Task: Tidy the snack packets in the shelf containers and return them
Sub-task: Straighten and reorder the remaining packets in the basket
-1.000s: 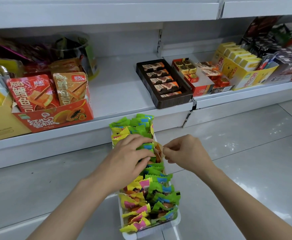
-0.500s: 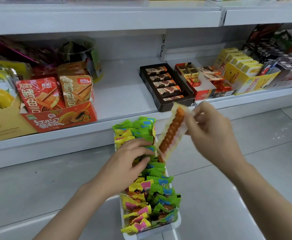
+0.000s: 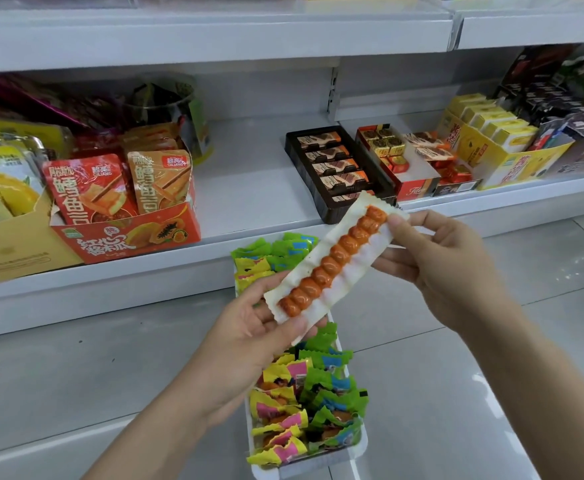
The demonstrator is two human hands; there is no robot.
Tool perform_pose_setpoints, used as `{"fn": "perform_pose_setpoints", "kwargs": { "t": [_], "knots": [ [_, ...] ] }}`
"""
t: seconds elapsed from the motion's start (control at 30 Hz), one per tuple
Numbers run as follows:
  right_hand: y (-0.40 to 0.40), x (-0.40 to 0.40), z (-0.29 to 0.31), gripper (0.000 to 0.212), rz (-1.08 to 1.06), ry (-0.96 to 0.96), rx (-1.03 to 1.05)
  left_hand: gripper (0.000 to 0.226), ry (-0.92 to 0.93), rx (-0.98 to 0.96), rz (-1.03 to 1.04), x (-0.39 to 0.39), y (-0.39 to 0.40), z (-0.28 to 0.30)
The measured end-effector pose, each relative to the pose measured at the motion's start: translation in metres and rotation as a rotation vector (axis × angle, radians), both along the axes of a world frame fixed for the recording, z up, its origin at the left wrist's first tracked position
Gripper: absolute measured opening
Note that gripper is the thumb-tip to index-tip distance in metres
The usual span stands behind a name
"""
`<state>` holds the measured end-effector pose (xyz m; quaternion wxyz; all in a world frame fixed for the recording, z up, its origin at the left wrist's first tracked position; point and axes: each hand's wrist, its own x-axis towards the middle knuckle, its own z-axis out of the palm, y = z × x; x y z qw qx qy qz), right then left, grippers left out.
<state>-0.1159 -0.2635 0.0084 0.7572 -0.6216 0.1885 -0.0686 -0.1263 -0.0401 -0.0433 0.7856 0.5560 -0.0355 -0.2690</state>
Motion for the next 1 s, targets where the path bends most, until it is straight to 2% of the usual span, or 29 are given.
{"fn": "perform_pose_setpoints", "kwargs": {
  "t": [0.33, 0.47, 0.63, 0.73, 0.87, 0.9, 1.0],
  "knots": [
    [-0.001, 0.003, -0.016, 0.011, -0.011, 0.051, 0.100, 0.065, 0.039, -0.020, 0.022, 0.003, 0.006, -0.008],
    [-0.001, 0.003, -0.021, 0.008, -0.019, 0.058, 0.136, 0.046, 0.131, -0.142, 0.023, 0.000, 0.003, -0.009],
    [-0.001, 0.003, -0.028, 0.018, -0.022, 0.071, 0.161, 0.037, 0.139, -0.110, 0.109, 0.001, 0.002, -0.010],
    [0.002, 0.004, -0.032, 0.031, 0.017, 0.137, 0.188, 0.036, -0.034, 0.019, 0.166, 0.004, 0.003, -0.012],
    [0.000, 0.006, -0.029, 0.059, 0.167, 0.201, 0.514, 0.041, -0.464, 0.326, 0.147, 0.006, 0.008, -0.015],
    [-0.001, 0.006, -0.027, 0.057, 0.199, 0.203, 0.514, 0.050, -0.553, 0.384, 0.112, 0.006, 0.010, -0.017],
    [-0.003, 0.004, -0.030, 0.022, 0.210, 0.194, 0.342, 0.070, -0.654, 0.470, 0.038, 0.004, 0.011, -0.020]
  ]
}}
